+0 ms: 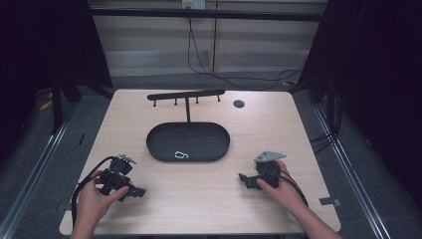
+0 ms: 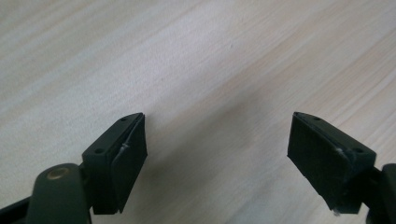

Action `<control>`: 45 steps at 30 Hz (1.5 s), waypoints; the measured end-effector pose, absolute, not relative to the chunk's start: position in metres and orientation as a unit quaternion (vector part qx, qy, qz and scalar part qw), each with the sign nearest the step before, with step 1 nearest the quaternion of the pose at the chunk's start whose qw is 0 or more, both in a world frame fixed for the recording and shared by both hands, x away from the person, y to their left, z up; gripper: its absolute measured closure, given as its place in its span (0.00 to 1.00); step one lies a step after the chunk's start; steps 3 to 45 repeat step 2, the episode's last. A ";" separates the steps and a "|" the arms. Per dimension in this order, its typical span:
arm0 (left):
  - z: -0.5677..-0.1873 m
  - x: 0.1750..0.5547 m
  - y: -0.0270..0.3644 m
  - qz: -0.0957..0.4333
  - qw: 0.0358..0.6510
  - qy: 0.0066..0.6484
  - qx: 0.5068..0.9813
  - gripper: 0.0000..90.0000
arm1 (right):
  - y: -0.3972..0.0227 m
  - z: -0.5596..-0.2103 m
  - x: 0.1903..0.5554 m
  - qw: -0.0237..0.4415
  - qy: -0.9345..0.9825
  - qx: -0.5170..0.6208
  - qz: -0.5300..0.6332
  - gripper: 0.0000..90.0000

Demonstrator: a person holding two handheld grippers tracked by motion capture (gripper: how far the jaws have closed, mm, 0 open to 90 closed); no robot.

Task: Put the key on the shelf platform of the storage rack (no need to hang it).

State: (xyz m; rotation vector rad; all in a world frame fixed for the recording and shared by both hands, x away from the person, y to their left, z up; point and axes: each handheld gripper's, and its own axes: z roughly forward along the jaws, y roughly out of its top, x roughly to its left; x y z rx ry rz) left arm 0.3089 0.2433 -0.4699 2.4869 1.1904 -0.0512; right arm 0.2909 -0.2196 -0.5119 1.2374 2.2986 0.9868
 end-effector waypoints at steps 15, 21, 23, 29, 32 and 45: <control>-0.470 0.308 0.244 -0.018 0.193 0.426 0.884 0.22 | -0.220 -0.512 0.291 0.174 0.811 0.437 0.348 0.15; -0.470 0.308 0.244 -0.018 0.193 0.426 0.884 0.22 | -0.220 -0.512 0.291 0.174 0.811 0.437 0.348 0.15; -0.470 0.308 0.244 -0.018 0.193 0.426 0.884 0.22 | -0.220 -0.512 0.291 0.174 0.811 0.437 0.348 0.15; -0.470 0.308 0.244 -0.018 0.193 0.426 0.884 0.22 | -0.220 -0.512 0.291 0.174 0.811 0.437 0.348 0.15; -0.470 0.308 0.244 -0.018 0.193 0.426 0.884 0.22 | -0.220 -0.512 0.291 0.174 0.811 0.437 0.348 0.15; -0.470 0.308 0.244 -0.018 0.193 0.426 0.884 0.22 | -0.220 -0.512 0.291 0.174 0.811 0.437 0.348 0.15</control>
